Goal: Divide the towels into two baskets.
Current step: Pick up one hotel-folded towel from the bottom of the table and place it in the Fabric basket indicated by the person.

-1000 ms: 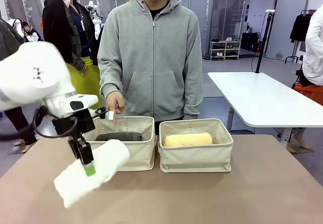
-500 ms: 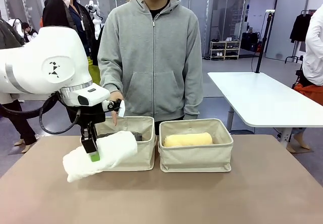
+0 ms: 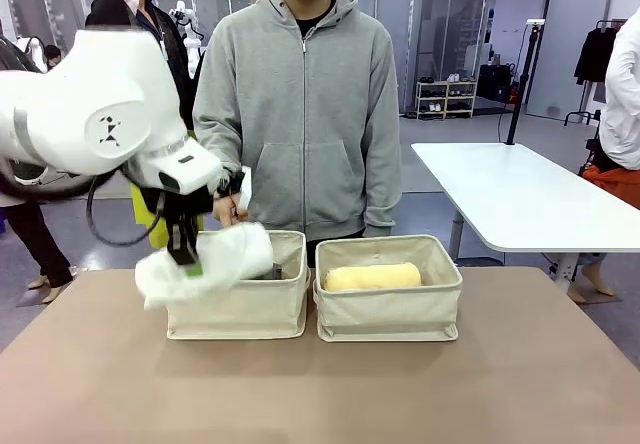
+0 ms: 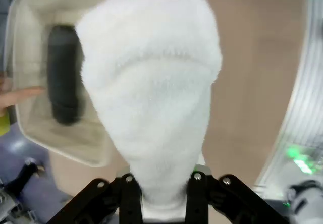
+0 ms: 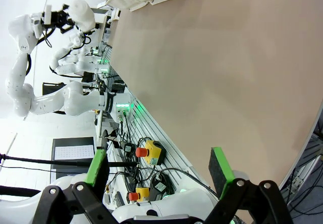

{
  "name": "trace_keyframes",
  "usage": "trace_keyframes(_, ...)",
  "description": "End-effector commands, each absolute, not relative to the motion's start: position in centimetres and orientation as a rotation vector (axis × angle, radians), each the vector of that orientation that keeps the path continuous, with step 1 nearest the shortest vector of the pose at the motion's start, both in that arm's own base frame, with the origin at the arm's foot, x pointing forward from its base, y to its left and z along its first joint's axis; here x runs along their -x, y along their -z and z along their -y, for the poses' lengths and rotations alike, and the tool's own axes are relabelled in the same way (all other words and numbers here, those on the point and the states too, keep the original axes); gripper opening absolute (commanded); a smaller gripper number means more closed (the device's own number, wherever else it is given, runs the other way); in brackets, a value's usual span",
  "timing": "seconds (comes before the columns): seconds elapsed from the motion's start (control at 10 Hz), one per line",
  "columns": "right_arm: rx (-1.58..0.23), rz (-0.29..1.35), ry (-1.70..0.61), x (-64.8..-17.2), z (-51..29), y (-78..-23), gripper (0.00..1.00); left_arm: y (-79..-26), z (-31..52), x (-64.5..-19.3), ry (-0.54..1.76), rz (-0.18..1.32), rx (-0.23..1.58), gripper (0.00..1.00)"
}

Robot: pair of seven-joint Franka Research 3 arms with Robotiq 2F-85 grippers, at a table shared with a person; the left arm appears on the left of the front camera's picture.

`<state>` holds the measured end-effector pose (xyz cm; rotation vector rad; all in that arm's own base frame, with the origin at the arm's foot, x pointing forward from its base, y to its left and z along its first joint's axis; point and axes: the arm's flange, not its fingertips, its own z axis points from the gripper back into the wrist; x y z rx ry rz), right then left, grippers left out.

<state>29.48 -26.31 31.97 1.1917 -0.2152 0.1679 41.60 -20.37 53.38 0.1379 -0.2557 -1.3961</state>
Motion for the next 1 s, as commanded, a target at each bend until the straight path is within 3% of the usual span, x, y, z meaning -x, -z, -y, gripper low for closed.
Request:
trace_keyframes(0.0,-1.178,0.207,-0.165,-29.1,26.2,-32.2,1.00,-55.6,20.6,-48.3,1.458,0.348,-0.284,0.33)
trace_keyframes(0.3,-1.178,0.207,-0.165,-29.1,26.2,-32.2,1.00,-54.3,21.8,-57.3,1.616,0.275,-0.306,0.33)
trace_keyframes(0.8,-1.178,0.207,-0.165,-29.1,26.2,-32.2,1.00,-47.8,22.5,-61.2,1.686,0.103,-0.235,0.33)
trace_keyframes(0.9,-1.178,0.207,-0.165,-29.1,26.2,-32.2,1.00,-46.9,22.8,-61.3,1.693,0.079,-0.225,0.47)
